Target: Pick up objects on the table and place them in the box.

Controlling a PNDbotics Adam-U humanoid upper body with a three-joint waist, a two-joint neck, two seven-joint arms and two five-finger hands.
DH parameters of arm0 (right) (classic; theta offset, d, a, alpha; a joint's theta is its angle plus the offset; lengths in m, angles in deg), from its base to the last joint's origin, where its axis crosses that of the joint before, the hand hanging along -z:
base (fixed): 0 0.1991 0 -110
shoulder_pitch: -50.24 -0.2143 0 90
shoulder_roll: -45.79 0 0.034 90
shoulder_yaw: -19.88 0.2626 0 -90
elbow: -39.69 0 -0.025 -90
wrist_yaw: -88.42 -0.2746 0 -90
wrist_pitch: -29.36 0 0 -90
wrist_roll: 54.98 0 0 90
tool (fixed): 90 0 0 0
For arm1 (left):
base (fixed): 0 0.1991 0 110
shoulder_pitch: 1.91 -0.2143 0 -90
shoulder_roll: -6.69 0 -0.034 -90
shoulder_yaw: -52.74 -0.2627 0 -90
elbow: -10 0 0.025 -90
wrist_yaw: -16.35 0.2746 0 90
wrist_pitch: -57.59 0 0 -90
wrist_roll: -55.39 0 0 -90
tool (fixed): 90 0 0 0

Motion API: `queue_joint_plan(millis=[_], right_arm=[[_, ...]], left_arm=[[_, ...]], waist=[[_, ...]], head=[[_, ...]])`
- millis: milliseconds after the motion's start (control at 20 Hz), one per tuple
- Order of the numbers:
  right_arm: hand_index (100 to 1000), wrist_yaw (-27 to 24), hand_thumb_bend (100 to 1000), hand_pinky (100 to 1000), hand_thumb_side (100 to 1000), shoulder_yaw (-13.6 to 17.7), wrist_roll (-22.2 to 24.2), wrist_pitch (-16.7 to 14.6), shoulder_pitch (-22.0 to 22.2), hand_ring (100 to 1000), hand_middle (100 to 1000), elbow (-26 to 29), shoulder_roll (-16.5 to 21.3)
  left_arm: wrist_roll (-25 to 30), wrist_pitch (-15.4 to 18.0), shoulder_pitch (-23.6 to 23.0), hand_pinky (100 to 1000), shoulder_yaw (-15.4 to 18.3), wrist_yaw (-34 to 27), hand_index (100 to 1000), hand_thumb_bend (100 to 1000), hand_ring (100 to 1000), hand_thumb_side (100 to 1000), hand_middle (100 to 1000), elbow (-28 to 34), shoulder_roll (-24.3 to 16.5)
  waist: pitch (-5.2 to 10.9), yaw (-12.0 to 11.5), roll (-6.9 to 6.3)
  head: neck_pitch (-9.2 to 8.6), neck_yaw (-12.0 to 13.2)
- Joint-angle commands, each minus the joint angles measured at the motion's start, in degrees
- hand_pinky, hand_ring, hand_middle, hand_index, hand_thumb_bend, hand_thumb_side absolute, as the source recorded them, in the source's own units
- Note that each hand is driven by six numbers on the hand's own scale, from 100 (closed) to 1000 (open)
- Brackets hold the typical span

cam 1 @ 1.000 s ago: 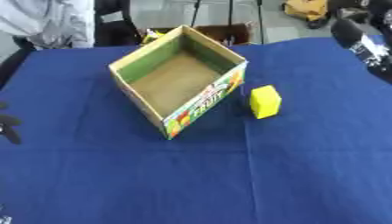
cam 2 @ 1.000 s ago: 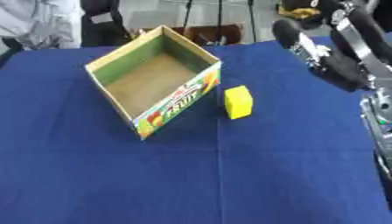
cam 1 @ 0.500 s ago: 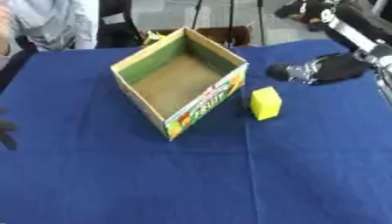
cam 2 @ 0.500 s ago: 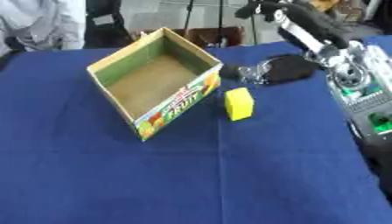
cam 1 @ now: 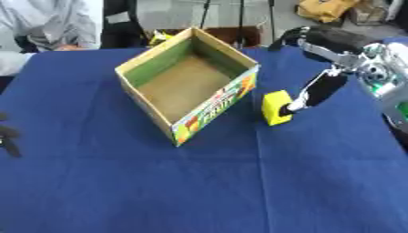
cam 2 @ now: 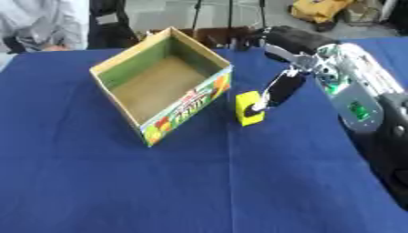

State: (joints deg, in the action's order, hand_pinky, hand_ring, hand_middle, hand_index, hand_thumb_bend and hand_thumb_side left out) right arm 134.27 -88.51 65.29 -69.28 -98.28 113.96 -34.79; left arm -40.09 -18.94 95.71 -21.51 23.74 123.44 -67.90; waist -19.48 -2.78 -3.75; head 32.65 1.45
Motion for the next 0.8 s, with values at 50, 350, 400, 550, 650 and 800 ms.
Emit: queue_joint_plan(millis=[50, 350, 400, 550, 650, 800], right_arm=[[886, 2.35, 695, 840, 275, 1.51, 2.62, -2.49, -2.29, 949, 788, -3.69, -0.31], [882, 2.7, 665, 840, 257, 3.91, 7.63, -7.45, -5.12, 949, 776, -10.37, -1.22], [881, 2.85, 661, 839, 255, 4.34, 8.45, -8.05, -5.44, 949, 776, -10.97, -1.35], [886, 3.18, 636, 839, 247, 5.19, 10.95, -8.92, -6.04, 948, 780, -11.96, -1.72], [881, 3.38, 618, 838, 244, 5.41, 12.63, -8.98, -6.32, 947, 778, -12.51, -1.95], [877, 3.67, 577, 834, 237, 5.68, 15.22, -8.67, -6.95, 942, 772, -13.41, -2.34]], left_arm=[[0.2, 0.09, 0.21, 260, 0.08, 0.07, 881, 366, 463, 969, 557, 1.15, -0.85], [0.34, 0.07, 0.09, 257, 0.03, 0.2, 881, 365, 462, 968, 557, 1.15, -0.77], [0.35, 0.03, 0.05, 257, 0.04, 0.23, 881, 365, 462, 968, 557, 1.15, -0.76], [0.38, -0.03, 0.03, 257, 0.04, 0.27, 881, 365, 462, 968, 557, 1.15, -0.74], [0.35, -0.05, 0.06, 256, 0.07, 0.29, 881, 365, 462, 968, 556, 1.15, -0.74], [0.35, -0.12, 0.12, 257, 0.06, 0.29, 881, 364, 462, 967, 556, 1.15, -0.73]], waist=[[0.95, -0.03, 0.02], [0.9, 0.12, -0.05], [0.92, 0.11, -0.04], [0.95, 0.04, 0.0], [0.94, 0.03, 0.05], [0.91, 0.2, 0.1]], head=[[-0.51, -0.15], [-0.31, -0.47], [-0.29, -0.53], [-0.36, -0.61], [-0.4, -0.68], [-0.54, -0.78]])
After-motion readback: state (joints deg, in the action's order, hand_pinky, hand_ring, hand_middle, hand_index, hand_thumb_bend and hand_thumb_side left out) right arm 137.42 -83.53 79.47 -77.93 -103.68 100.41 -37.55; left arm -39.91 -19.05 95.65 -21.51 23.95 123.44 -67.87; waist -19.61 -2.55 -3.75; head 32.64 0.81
